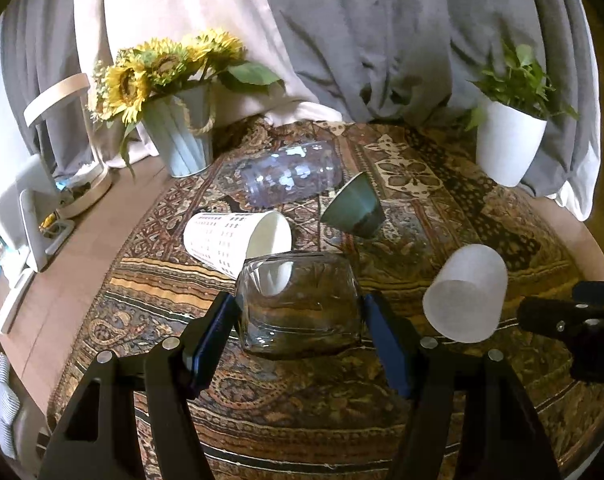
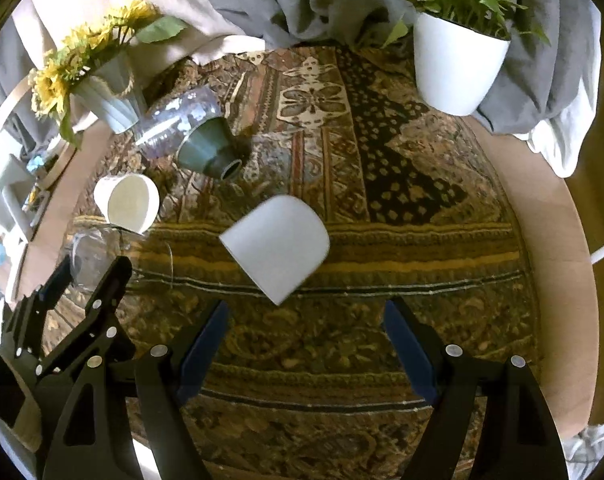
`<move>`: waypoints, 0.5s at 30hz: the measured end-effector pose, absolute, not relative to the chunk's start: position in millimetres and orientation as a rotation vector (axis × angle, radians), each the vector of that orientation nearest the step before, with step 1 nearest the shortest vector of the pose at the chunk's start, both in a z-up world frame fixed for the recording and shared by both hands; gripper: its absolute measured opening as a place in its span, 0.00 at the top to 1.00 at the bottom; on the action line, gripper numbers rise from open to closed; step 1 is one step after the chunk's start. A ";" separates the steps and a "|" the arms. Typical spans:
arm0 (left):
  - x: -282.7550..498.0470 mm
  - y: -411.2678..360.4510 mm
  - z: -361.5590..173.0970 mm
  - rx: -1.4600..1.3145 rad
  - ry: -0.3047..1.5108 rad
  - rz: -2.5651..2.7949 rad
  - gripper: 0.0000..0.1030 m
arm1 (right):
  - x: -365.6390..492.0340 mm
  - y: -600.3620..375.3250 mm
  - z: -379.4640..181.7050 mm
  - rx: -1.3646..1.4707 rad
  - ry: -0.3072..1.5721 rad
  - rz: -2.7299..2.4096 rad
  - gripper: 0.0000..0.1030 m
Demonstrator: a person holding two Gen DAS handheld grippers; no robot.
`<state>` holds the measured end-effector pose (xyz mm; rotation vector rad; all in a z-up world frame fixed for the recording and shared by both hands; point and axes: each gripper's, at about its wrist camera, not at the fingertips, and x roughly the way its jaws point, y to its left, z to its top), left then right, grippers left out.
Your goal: Flip cup upside down
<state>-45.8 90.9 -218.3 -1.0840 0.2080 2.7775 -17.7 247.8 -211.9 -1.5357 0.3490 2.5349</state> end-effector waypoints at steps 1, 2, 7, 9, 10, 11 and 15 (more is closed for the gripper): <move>-47.4 90.1 -218.5 -1.090 0.210 2.777 0.36 | -19.0 246.8 -211.0 -1.532 0.348 2.538 0.22; -49.2 89.1 -218.8 -1.100 0.212 2.776 0.35 | -20.2 245.9 -210.4 -1.529 0.347 2.539 0.22; -53.4 84.3 -215.7 -1.092 0.228 2.785 0.36 | -23.2 242.4 -209.4 -1.525 0.360 2.526 0.22; -54.4 84.0 -214.2 -1.084 0.227 2.773 0.35 | -23.1 240.7 -208.3 -1.518 0.364 2.522 0.22; -54.7 84.1 -214.0 -1.078 0.234 2.771 0.35 | -23.5 240.2 -207.9 -1.517 0.365 2.521 0.22; -55.1 84.1 -214.0 -1.077 0.243 2.772 0.35 | -22.9 239.5 -207.2 -1.512 0.366 2.519 0.22; -53.2 79.2 -205.2 -1.074 0.220 2.762 0.21 | -18.5 237.7 -201.4 -1.485 0.376 2.516 0.22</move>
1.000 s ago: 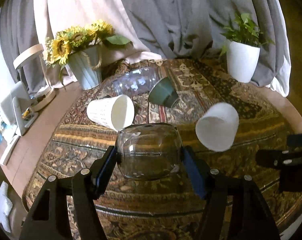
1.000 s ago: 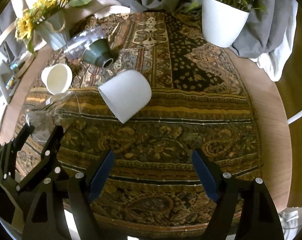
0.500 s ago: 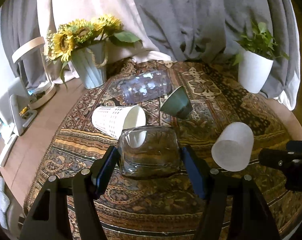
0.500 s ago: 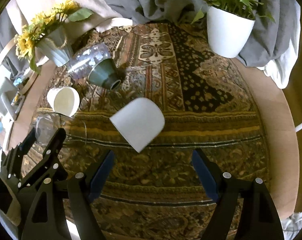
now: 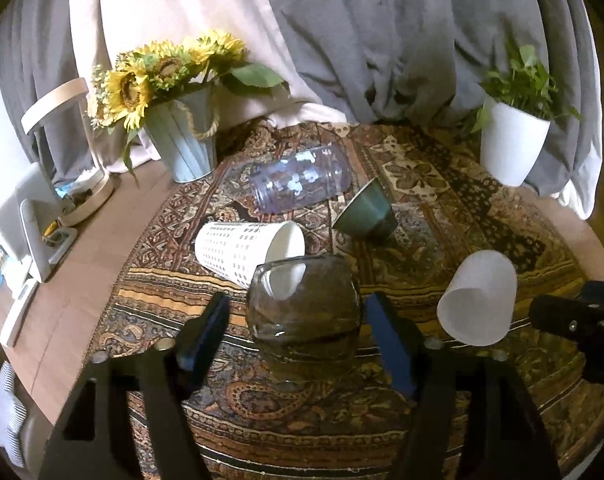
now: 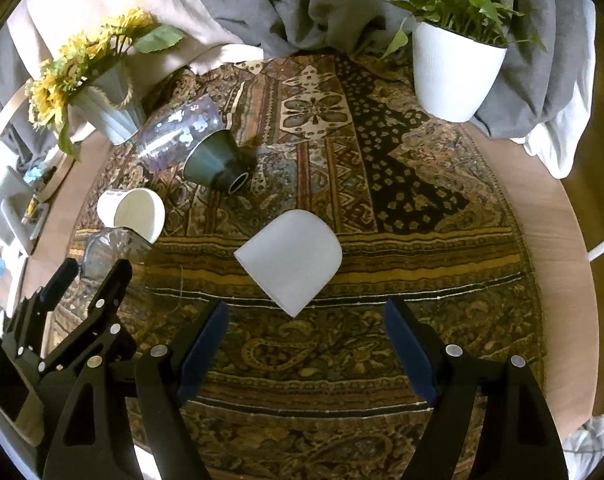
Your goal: Flip cup upside down
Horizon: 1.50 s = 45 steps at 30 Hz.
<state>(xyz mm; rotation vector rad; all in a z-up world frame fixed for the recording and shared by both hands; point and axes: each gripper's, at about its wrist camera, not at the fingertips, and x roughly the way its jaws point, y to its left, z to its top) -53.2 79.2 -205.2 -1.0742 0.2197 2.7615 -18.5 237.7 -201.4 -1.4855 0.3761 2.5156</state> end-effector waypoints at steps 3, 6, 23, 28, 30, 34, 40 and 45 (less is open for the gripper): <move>-46.3 71.9 -186.6 -1.007 0.206 2.819 0.09 | -13.8 236.9 -192.3 -1.444 0.396 2.516 0.22; -43.0 64.3 -165.7 -0.964 0.205 2.864 0.00 | -8.7 235.2 -179.9 -1.395 0.408 2.524 0.22; -25.0 -1.0 -65.2 -0.742 0.090 2.990 0.00 | 27.8 189.2 -73.4 -0.893 0.406 2.715 0.08; -18.6 -11.2 -49.6 -0.691 0.111 2.999 0.00 | 38.0 168.7 -55.0 -0.797 0.338 2.749 0.08; -16.3 -15.8 -43.8 -0.671 0.112 3.003 0.00 | 42.3 161.0 -49.2 -0.763 0.317 2.767 0.08; -11.1 -23.6 -34.5 -0.613 0.133 3.014 0.00 | 49.4 148.8 -40.4 -0.696 0.278 2.780 0.08; -8.1 -37.5 -26.0 -0.567 0.107 3.028 0.00 | 54.8 139.8 -34.4 -0.650 0.292 2.772 0.08; -8.0 -41.8 -22.9 -0.532 0.132 3.039 0.00 | 57.0 134.3 -31.9 -0.625 0.292 2.764 0.08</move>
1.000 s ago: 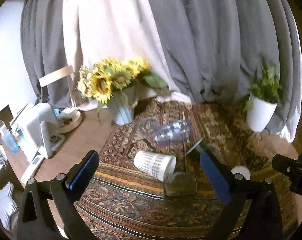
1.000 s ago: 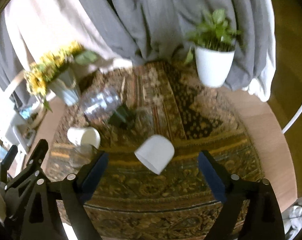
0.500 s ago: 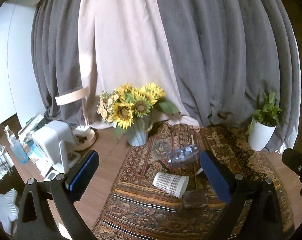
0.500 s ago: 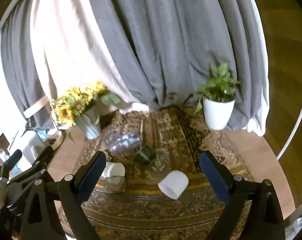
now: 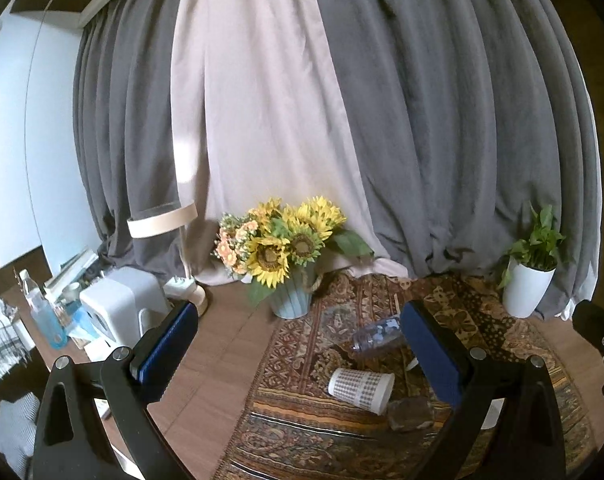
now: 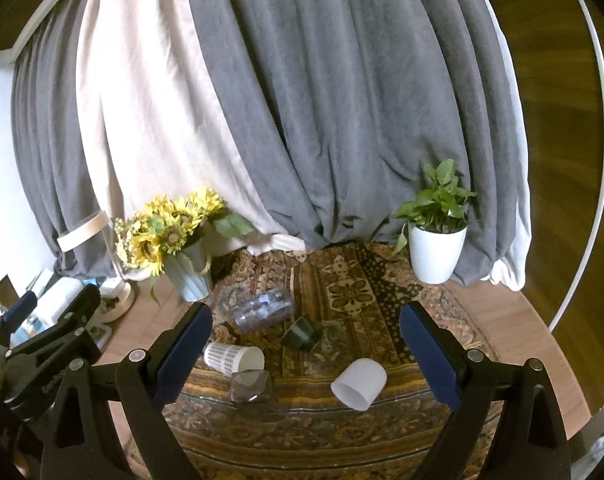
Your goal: Flip cup upside down
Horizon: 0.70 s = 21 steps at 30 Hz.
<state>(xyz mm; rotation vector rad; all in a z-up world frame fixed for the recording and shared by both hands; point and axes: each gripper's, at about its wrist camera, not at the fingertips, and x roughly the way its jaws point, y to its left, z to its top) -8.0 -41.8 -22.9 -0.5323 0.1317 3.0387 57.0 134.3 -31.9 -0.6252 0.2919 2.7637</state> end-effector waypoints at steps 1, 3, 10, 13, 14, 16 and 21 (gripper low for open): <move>-7.7 -42.4 -22.0 -0.526 0.135 3.038 0.00 | 57.6 133.3 -31.8 -0.617 0.288 2.761 0.08; -7.9 -43.7 -21.3 -0.517 0.142 3.033 0.00 | 58.5 131.0 -30.6 -0.601 0.279 2.758 0.08; -7.7 -45.3 -19.0 -0.478 0.163 3.033 0.00 | 58.2 124.9 -29.4 -0.579 0.265 2.747 0.08; -7.7 -47.8 -18.3 -0.471 0.159 3.033 0.00 | 58.3 124.3 -29.7 -0.574 0.263 2.744 0.08; -7.7 -48.2 -18.4 -0.470 0.159 3.034 0.00 | 58.5 123.9 -29.6 -0.572 0.263 2.743 0.08; -7.9 -48.3 -18.8 -0.469 0.158 3.035 0.00 | 59.4 122.3 -28.9 -0.565 0.259 2.741 0.08; -7.0 -48.7 -18.2 -0.465 0.157 3.033 0.00 | 59.6 120.0 -29.8 -0.559 0.250 2.737 0.08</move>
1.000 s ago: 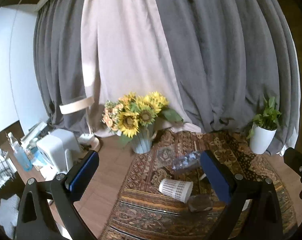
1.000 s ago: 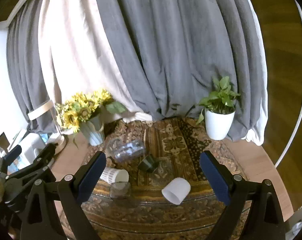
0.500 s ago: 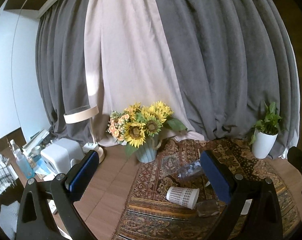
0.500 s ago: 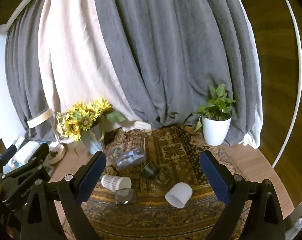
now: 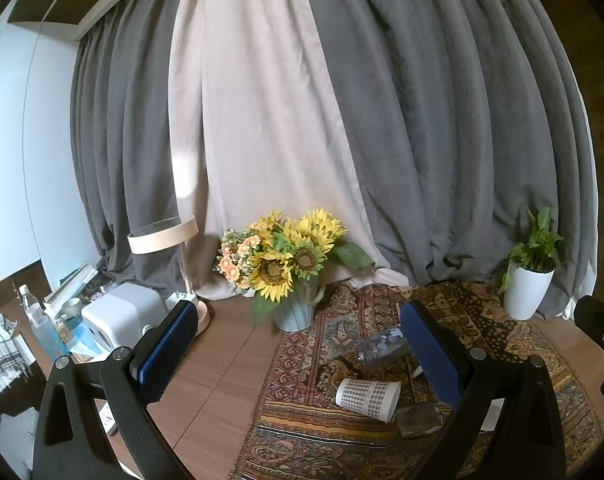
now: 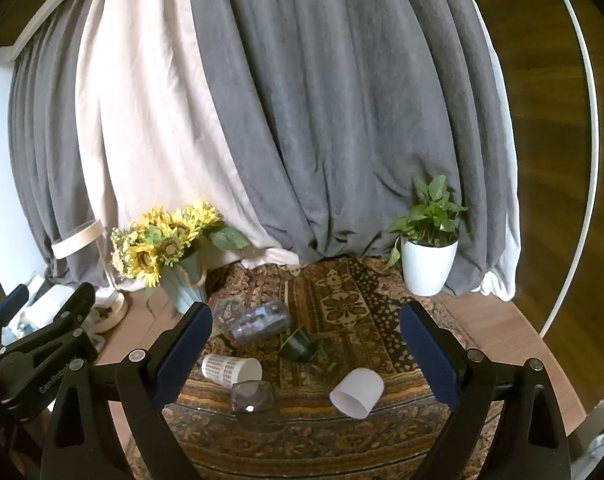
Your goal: Flip cup upside down
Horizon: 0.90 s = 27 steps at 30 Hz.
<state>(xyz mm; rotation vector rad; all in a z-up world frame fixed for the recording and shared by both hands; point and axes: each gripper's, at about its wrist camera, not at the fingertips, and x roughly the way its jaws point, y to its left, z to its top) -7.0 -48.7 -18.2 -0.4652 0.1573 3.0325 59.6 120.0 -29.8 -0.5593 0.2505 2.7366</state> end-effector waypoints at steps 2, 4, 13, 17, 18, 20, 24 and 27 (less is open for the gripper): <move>-6.6 -49.2 -18.0 -0.462 0.158 3.033 0.00 | 59.9 119.6 -29.6 -0.559 0.252 2.736 0.08; -6.2 -50.3 -17.7 -0.459 0.154 3.032 0.00 | 60.0 119.1 -29.3 -0.559 0.255 2.734 0.08; -6.8 -51.5 -15.0 -0.443 0.146 3.029 0.00 | 60.4 117.2 -29.4 -0.556 0.253 2.727 0.08; -8.2 -51.7 -14.3 -0.438 0.143 3.025 0.00 | 59.9 115.7 -28.4 -0.551 0.246 2.724 0.08; -7.9 -51.4 -14.1 -0.439 0.144 3.025 0.00 | 59.9 115.5 -28.3 -0.550 0.244 2.723 0.08; -8.3 -51.2 -14.0 -0.437 0.144 3.024 0.00 | 59.5 114.9 -28.3 -0.549 0.240 2.721 0.08; -9.1 -50.6 -13.4 -0.437 0.140 3.024 0.00 | 59.3 114.6 -28.3 -0.547 0.237 2.721 0.08; -10.1 -49.9 -13.1 -0.436 0.138 3.024 0.00 | 58.9 115.1 -27.7 -0.545 0.234 2.719 0.08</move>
